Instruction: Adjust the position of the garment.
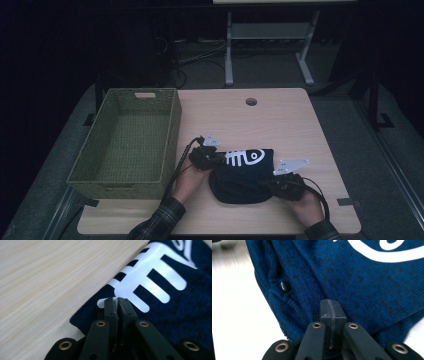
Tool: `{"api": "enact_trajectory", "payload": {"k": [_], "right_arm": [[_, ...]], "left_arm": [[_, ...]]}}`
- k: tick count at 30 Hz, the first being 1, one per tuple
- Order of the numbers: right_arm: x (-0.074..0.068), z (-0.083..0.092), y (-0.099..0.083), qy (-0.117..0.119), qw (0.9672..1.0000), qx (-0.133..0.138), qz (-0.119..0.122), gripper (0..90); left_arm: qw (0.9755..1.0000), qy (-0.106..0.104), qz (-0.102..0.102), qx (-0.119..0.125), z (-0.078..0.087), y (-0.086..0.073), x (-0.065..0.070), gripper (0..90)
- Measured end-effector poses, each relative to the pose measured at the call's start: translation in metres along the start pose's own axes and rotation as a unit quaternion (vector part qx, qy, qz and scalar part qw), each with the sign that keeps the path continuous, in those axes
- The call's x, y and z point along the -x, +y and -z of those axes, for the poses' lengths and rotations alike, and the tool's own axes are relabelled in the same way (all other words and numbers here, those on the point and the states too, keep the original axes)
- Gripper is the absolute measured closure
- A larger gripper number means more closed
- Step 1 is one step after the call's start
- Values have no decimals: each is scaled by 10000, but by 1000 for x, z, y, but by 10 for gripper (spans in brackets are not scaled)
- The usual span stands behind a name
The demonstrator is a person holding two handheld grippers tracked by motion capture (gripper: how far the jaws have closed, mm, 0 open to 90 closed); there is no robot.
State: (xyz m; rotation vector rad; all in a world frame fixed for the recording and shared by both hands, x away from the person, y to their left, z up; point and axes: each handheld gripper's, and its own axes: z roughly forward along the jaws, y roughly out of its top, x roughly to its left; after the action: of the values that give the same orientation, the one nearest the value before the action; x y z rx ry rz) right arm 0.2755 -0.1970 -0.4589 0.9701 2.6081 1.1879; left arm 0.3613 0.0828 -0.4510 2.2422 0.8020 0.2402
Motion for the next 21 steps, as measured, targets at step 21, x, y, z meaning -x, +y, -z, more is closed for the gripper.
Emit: {"api": "enact_trajectory", "payload": {"k": [21], "right_arm": [[28, 14, 33, -507, 9966, 645, -102, 900]], "left_arm": [[9975, -417, -224, 532, 48, -5, 31, 834]]}}
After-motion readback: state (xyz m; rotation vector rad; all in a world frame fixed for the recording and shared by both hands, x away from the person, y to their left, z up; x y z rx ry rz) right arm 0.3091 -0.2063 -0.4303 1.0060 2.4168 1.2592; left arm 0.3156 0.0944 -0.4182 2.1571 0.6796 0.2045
